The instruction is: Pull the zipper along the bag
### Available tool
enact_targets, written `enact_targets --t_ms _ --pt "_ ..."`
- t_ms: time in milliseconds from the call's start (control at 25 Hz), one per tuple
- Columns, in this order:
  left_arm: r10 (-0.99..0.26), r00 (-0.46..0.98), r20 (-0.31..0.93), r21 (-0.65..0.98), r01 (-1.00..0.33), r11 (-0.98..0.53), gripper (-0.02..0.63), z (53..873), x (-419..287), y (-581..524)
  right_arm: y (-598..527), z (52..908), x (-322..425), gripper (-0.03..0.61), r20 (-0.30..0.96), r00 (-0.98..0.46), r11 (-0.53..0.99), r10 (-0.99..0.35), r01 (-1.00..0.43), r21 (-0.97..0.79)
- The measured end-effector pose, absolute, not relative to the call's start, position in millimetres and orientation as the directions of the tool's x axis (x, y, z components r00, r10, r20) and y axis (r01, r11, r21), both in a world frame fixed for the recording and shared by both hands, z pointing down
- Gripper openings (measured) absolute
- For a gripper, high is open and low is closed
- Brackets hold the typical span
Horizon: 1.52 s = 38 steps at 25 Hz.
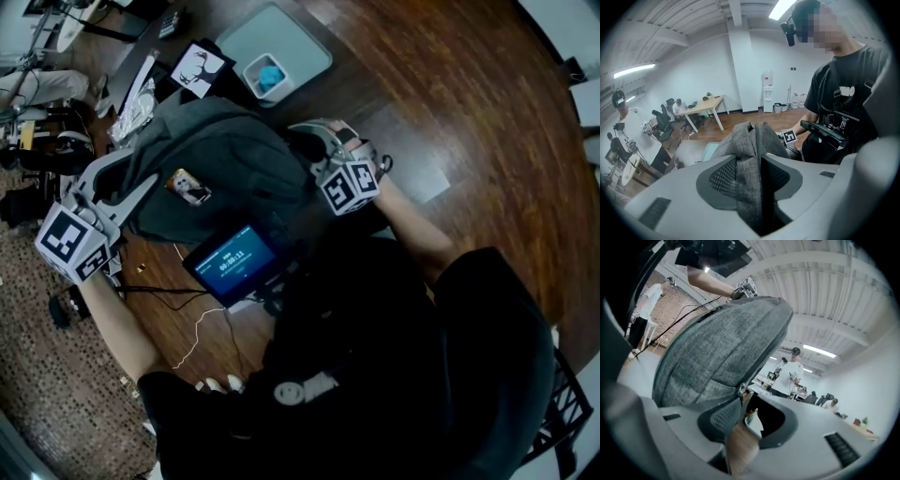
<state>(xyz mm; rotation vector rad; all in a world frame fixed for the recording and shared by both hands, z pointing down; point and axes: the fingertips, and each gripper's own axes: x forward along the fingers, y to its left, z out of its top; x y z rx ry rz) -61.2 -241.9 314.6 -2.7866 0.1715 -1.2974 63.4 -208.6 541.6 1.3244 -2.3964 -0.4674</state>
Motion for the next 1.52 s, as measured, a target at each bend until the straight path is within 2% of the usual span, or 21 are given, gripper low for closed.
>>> enact_targets --t_ms 200,280,360,600,960,1520 --pt "-0.125 0.645 0.754 -0.107 -0.066 -0.992 0.163 315.3 -59.1 -238.2 -199.8 539.4 60.7 0.120 0.137 -0.564 0.546 -0.814 -0.665 0.510" --pt "-0.128 0.646 0.753 -0.112 -0.066 -0.991 0.163 315.3 -59.5 -239.2 -198.5 543.4 52.8 0.029 0.177 -0.597 0.585 -0.782 -0.607 0.537" --pt "-0.136 0.644 0.753 -0.119 -0.070 -0.990 0.163 315.1 -59.4 -240.7 -200.8 544.4 51.3 0.028 0.200 -0.591 0.590 -0.782 -0.595 0.546" --pt "-0.140 0.659 0.739 -0.123 -0.072 -0.990 0.163 315.7 -60.5 -239.9 -201.1 537.2 67.2 0.026 0.232 -0.499 0.543 -0.835 -0.681 0.492" --pt "-0.124 0.672 0.731 -0.121 -0.051 -0.991 0.164 315.3 -58.1 -232.2 -199.5 527.6 73.6 0.027 0.286 -0.421 0.505 -0.861 -0.649 0.569" --pt "-0.131 0.706 0.696 -0.138 -0.047 -0.989 0.169 314.2 -54.8 -234.1 -202.8 488.3 81.8 0.028 0.277 -0.424 0.506 -0.862 -0.700 0.504"
